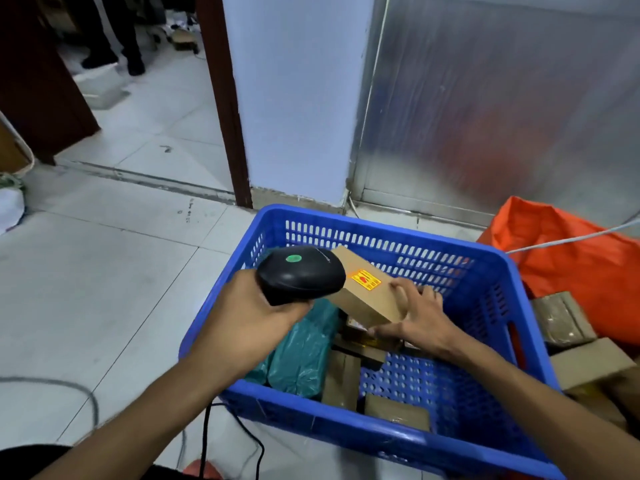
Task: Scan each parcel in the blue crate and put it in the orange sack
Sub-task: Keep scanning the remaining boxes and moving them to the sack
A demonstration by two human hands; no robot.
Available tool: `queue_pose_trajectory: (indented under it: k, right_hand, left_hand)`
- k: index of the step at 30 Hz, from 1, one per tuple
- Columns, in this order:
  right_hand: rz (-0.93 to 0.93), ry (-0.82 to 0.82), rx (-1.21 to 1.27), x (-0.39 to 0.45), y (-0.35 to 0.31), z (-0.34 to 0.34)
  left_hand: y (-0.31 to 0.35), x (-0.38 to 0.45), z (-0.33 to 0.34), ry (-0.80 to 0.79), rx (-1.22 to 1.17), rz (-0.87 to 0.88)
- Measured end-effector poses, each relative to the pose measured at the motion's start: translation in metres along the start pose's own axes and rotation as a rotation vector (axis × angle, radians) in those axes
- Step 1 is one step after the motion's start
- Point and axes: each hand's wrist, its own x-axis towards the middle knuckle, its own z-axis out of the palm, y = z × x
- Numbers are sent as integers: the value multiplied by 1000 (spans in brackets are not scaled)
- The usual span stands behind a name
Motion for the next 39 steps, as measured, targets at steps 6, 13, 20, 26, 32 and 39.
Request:
queue_pose_trajectory:
  k: [6, 13, 20, 26, 32, 39]
  right_hand:
    - [126, 27, 363, -52, 5, -43]
    - [231, -77, 841, -121, 10, -70]
    - [262, -58, 1068, -160, 14, -91]
    - [394, 35, 1281, -176, 16, -87]
    - [447, -99, 1375, -185, 10, -70]
    - [400, -206, 1316, -198, -2, -48]
  left_hand:
    - [15, -19, 24, -12, -6, 77]
    - [27, -33, 36, -60, -13, 161]
    - [23, -59, 39, -114, -32, 153]
    - [15, -81, 42, -103, -62, 146]
    - [6, -97, 47, -127, -50, 141]
    - [5, -96, 47, -92, -103, 139]
